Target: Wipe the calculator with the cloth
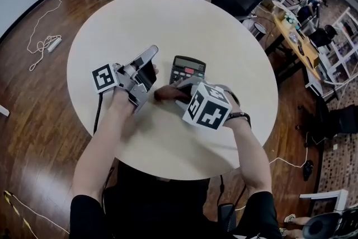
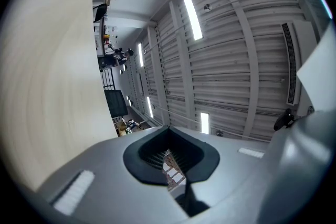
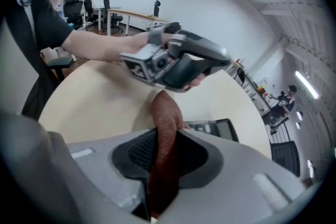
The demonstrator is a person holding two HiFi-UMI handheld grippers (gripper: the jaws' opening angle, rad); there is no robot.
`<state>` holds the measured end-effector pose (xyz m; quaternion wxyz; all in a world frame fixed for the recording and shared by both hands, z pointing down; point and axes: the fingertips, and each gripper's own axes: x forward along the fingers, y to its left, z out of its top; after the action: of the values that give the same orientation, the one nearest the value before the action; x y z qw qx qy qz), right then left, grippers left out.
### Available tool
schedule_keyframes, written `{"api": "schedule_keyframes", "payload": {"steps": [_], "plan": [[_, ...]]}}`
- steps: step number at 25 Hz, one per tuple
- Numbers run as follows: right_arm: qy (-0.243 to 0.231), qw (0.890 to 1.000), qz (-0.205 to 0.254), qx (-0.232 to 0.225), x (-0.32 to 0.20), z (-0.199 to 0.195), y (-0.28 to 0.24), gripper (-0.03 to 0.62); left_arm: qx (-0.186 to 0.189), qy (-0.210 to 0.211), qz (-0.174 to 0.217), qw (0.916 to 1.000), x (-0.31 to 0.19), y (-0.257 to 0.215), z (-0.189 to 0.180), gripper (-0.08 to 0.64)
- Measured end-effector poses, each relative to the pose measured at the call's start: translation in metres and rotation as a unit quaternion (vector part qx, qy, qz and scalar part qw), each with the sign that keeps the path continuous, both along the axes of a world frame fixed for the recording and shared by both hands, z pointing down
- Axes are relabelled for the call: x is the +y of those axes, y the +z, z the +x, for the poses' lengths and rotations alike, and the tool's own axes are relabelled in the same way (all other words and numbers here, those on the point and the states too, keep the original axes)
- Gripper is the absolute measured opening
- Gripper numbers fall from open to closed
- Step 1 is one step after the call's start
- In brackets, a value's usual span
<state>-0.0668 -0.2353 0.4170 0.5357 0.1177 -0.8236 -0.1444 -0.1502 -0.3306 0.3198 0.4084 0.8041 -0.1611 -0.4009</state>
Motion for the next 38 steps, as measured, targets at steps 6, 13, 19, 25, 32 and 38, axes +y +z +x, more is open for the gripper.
{"api": "schedule_keyframes", "payload": {"steps": [6, 13, 19, 25, 32, 38], "plan": [[0.044, 0.997, 0.000, -0.062, -0.014, 0.023, -0.019, 0.098, -0.004, 0.001, 0.000, 1.0000, 0.001, 0.001, 0.001, 0.005], [0.120, 0.985, 0.076, -0.095, -0.107, 0.004, -0.036, 0.098, 0.004, 0.001, 0.004, 1.0000, -0.001, 0.002, -0.002, 0.005], [0.039, 0.998, 0.040, -0.036, -0.050, -0.012, -0.011, 0.098, -0.003, 0.001, 0.007, 1.0000, -0.003, 0.002, 0.001, 0.005], [-0.016, 0.999, -0.021, -0.019, 0.027, 0.014, 0.009, 0.098, -0.008, 0.002, 0.006, 0.9999, -0.003, 0.002, 0.001, 0.005], [0.132, 0.981, 0.063, -0.125, -0.064, 0.065, -0.045, 0.098, -0.010, 0.003, 0.007, 0.9999, -0.002, 0.002, 0.003, 0.005], [0.158, 0.980, 0.077, -0.098, -0.122, 0.050, -0.032, 0.098, -0.002, 0.002, 0.010, 0.9999, -0.002, 0.000, 0.001, 0.005]]}}
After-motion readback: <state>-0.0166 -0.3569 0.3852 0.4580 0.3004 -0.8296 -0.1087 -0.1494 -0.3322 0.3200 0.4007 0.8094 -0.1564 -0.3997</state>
